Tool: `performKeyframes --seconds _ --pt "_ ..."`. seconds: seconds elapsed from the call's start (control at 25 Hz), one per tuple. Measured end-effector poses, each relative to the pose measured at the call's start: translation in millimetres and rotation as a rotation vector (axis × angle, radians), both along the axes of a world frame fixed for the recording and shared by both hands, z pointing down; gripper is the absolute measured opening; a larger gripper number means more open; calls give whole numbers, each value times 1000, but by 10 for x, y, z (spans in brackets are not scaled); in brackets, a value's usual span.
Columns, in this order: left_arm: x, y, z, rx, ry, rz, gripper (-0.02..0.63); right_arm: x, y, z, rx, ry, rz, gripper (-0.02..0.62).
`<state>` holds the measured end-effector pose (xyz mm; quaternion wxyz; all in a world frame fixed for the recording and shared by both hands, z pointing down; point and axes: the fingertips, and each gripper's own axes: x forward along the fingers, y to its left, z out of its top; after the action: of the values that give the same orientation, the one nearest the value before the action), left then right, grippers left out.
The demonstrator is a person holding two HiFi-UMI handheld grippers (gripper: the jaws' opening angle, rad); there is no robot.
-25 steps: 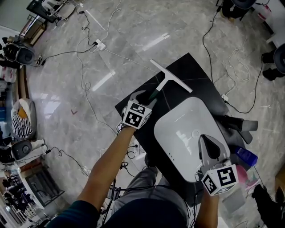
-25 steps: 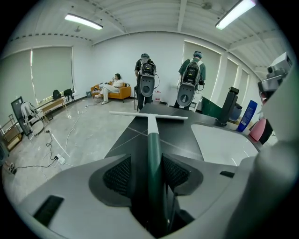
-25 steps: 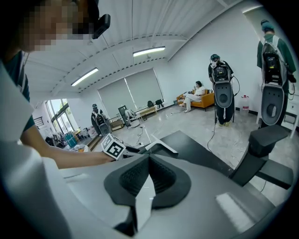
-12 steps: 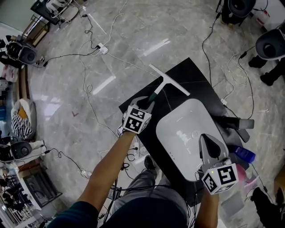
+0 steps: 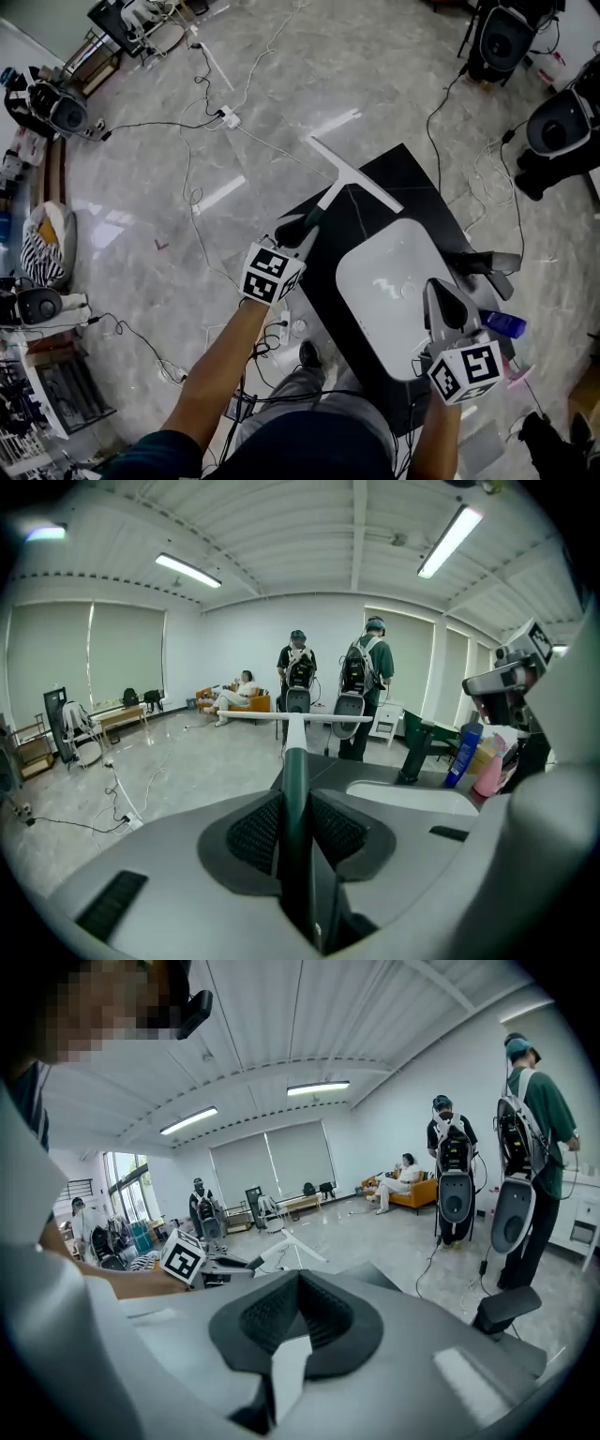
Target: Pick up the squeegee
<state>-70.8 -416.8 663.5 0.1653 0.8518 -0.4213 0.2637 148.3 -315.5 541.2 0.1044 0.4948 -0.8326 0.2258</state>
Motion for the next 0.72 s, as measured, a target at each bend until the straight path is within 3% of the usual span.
performKeyframes --seconds 0.36,0.72 --pt "-463 520 -1172 150 24 -26 97 -149 220 -693 91 29 -18 11" --pt "-915 1177 -2041 286 20 -61 97 -338 565 -1227 166 49 -38 11"
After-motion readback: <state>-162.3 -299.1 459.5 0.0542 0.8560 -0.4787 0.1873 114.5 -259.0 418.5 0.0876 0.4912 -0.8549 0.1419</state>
